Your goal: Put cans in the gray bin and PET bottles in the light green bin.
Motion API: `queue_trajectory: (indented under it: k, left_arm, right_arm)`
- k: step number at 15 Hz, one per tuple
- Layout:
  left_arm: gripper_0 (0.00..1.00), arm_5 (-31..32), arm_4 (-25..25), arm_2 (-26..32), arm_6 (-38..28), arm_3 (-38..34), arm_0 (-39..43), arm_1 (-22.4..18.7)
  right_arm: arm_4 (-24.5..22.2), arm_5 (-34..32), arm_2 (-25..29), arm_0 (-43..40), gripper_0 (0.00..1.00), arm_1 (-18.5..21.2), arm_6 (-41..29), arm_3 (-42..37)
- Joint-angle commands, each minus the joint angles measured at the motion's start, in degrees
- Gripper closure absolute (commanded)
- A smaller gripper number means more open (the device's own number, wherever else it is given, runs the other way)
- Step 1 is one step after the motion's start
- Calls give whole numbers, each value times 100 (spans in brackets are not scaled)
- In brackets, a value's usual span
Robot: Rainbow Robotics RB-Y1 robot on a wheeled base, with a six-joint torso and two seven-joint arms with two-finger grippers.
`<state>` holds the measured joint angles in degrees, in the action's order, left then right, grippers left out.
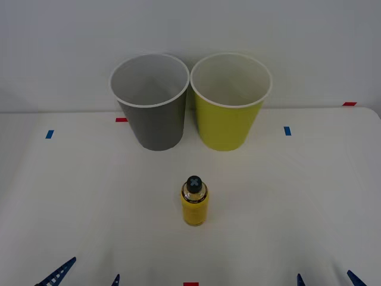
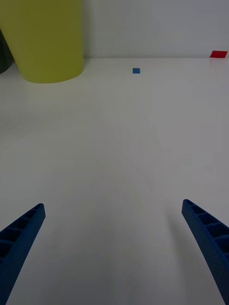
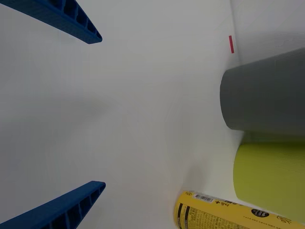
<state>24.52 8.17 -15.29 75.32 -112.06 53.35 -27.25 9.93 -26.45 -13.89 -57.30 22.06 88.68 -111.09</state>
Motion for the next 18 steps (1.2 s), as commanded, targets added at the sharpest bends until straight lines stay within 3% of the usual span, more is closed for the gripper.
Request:
queue_trajectory:
  k: [1, 18]
  left_arm:
    - [0, 0, 0, 0, 0, 0, 0, 0]
    - [0, 0, 0, 0, 0, 0, 0, 0]
  right_arm:
    - [0, 0, 0, 0, 0, 0, 0, 0]
    - [0, 0, 0, 0, 0, 0, 0, 0]
